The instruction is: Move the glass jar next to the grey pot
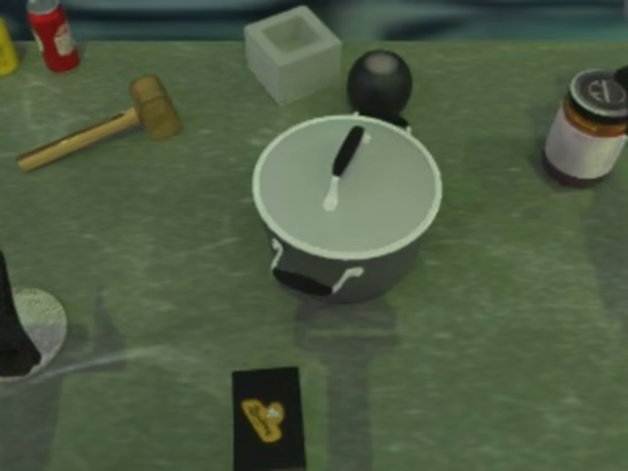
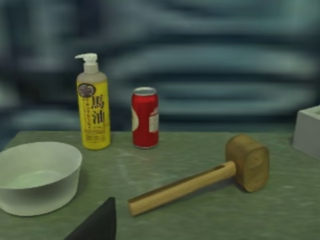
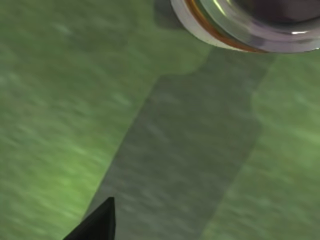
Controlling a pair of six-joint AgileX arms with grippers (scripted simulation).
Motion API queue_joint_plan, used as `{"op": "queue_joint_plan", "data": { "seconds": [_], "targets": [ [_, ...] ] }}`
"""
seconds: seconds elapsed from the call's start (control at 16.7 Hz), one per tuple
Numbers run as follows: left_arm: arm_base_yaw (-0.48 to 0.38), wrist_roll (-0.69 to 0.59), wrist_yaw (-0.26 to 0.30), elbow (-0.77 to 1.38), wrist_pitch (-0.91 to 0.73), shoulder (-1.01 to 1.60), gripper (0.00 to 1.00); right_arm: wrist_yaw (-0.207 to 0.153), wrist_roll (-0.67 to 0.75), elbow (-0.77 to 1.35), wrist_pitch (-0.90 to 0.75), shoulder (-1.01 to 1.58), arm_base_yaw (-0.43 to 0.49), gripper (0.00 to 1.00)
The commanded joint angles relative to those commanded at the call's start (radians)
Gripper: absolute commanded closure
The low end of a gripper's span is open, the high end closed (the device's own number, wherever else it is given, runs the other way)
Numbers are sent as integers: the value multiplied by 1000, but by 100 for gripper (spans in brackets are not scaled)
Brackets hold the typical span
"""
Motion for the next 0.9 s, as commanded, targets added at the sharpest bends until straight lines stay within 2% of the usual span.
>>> {"op": "queue_joint_plan", "data": {
  "seconds": [0.24, 0.42, 0.6, 0.9],
  "targets": [
    [0, 0, 0, 0, 0, 0, 0, -29, -96, 339, -101, 264, 15, 0],
    [0, 0, 0, 0, 0, 0, 0, -46, -146, 511, -132, 386, 24, 0],
    [0, 0, 0, 0, 0, 0, 0, -54, -169, 590, -141, 442, 29, 0],
    [0, 0, 0, 0, 0, 0, 0, -53, -170, 593, -141, 444, 23, 0]
  ]
}}
